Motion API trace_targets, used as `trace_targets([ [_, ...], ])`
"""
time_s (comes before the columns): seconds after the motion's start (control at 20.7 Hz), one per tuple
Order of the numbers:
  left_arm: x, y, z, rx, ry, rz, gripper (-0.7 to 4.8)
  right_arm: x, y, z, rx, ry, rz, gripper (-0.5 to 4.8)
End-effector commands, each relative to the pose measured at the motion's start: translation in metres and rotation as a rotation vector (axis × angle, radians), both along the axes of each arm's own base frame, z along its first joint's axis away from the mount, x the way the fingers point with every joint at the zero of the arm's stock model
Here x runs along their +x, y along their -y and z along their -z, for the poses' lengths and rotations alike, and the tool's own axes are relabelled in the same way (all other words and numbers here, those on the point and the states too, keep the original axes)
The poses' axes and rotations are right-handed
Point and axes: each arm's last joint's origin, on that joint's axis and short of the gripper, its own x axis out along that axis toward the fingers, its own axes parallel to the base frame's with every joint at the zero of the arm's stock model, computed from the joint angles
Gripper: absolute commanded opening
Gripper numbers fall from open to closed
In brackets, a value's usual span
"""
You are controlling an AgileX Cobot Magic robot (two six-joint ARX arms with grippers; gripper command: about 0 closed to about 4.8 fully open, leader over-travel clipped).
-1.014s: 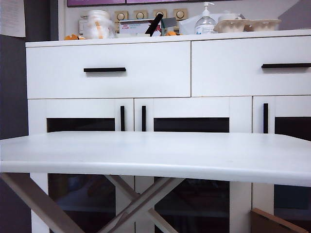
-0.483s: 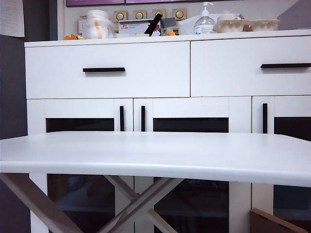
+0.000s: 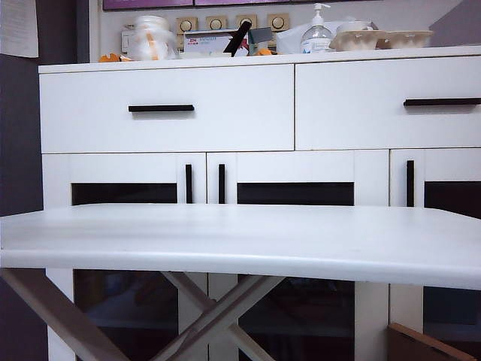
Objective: Pick up a can of beer from the white table, open the left drawer, place the beer inside the drawer, and finally close the drawer.
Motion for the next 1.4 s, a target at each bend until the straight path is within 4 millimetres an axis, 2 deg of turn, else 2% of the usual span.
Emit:
trace_targets([
  [0.05,0.001,0.000,0.024,0.016,-0.044,0.000,-0.05,-0.001,0.000,-0.002,0.009,0.011,-0.006,-0.01],
  [0.29,-0.001,-0.001,0.080,0.027,-0.103,-0.047,-0.05,-0.001,0.000,-0.002,0.009,0.011,-0.006,-0.01],
  [0.43,-0.010,-0.004,0.102,0.010,-0.053,-0.044,-0.05,-0.001,0.000,-0.002,0.009,0.011,-0.006,0.00],
  [0.63,-0.024,-0.010,0.115,0.003,0.023,-0.141,-0.05,-0.001,0.000,-0.002,0.009,0.011,-0.006,-0.01],
  [0.77,-0.026,-0.016,0.129,0.041,0.062,-0.223,-0.06,-0.001,0.000,-0.002,0.009,0.011,-0.006,-0.01],
  [0.97,-0.019,-0.022,0.148,0.051,0.045,-0.308,-0.06,-0.001,0.000,-0.002,0.010,0.012,-0.007,-0.01],
  [1.26,-0.005,-0.021,0.181,0.039,0.107,-0.315,-0.05,-0.001,0.000,-0.002,0.009,0.011,-0.007,-0.01],
  [1.4,-0.004,-0.024,0.191,0.059,0.020,-0.424,-0.05,-0.001,0.000,-0.002,0.009,0.011,-0.007,0.00],
])
